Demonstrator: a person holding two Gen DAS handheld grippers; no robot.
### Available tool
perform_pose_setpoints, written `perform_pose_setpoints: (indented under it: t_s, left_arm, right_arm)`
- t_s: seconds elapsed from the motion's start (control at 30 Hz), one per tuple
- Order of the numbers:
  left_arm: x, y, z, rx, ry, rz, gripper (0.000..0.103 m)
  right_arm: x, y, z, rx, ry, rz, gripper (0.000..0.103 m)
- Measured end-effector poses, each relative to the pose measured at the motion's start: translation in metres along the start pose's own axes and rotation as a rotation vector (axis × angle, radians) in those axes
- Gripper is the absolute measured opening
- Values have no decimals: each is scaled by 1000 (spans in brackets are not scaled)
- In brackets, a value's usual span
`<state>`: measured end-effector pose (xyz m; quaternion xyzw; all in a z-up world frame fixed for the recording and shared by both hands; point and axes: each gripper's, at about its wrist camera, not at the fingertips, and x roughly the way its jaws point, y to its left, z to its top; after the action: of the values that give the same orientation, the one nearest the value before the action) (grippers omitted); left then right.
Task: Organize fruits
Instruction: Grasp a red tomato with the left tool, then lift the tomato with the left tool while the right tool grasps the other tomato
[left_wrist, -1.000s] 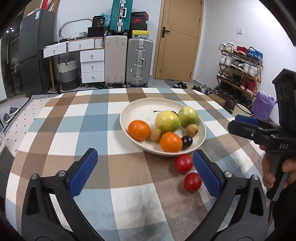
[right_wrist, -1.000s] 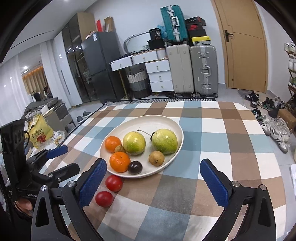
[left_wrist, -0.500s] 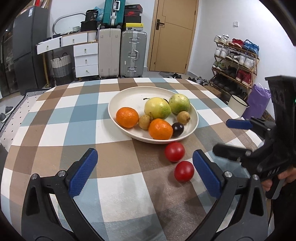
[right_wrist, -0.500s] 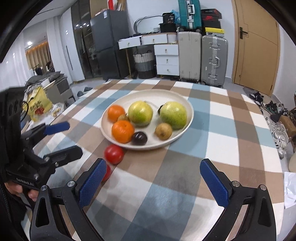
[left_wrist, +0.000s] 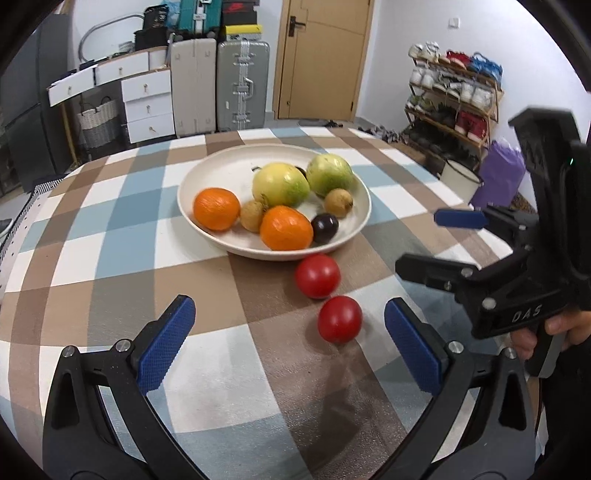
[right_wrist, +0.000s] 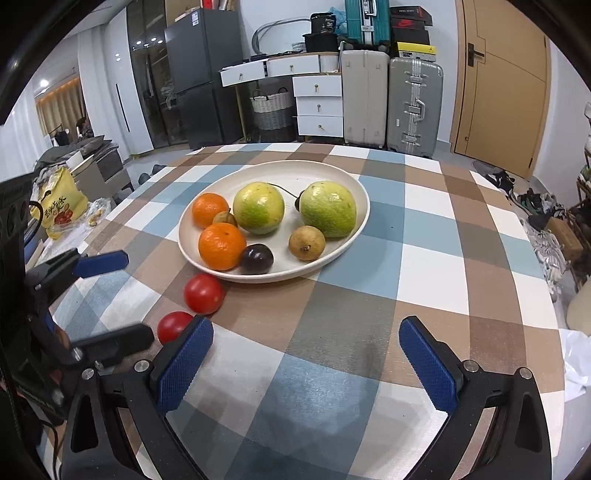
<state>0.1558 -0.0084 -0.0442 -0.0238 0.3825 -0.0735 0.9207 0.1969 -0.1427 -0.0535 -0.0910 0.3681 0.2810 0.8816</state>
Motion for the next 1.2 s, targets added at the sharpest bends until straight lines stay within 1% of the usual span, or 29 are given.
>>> perform_pose_setpoints:
  t_s: [0.13, 0.2, 0.27, 0.3, 0.37, 0.4, 0.5, 0.53, 0.6, 0.67, 0.7, 0.8, 0.93, 1.03, 1.2]
  left_arm:
    - [12, -5, 0, 16, 56, -13, 101]
    - [19, -7, 0, 25, 84, -22, 96]
    - [24, -10, 0, 39, 105, -31, 86]
    - [26, -11, 0, 46, 115, -35, 85]
    - [29, -14, -1, 58, 128, -44, 72]
    - [31, -16, -1, 66, 134, -54, 68]
    - [29, -18, -1, 73, 125, -89, 55]
    - [27, -19, -2, 74, 121, -100, 48]
    - [26, -21, -2, 82, 114, -118, 42]
    - [25, -22, -2, 88, 114, -140, 28]
    - [25, -22, -2, 88, 114, -144, 26]
    - [23, -24, -3, 96, 111, -171, 26]
    - [18, -25, -3, 96, 91, -174, 26]
    - [13, -17, -2, 70, 74, -161, 26]
    - [4, 3, 0, 9, 36, -113, 26]
  right_arm:
    - [1, 0, 0, 1, 5, -1, 102]
    - [2, -1, 0, 2, 8, -2, 103]
    - [2, -1, 0, 4, 8, 2, 102]
    - [2, -1, 0, 4, 8, 1, 102]
    - [3, -2, 0, 6, 11, 2, 102]
    - [3, -2, 0, 8, 13, 2, 102]
    - [3, -2, 0, 12, 16, -2, 102]
    - [3, -2, 0, 13, 15, -1, 102]
    - [3, -2, -1, 11, 13, 0, 102]
    - [3, -2, 0, 11, 14, 0, 102]
    - [3, -2, -1, 11, 14, 0, 102]
    - [4, -2, -1, 13, 14, 0, 102]
    - [4, -2, -1, 15, 13, 5, 102]
    - [4, -2, -1, 15, 14, 6, 102]
    - [6, -1, -2, 19, 20, 12, 102]
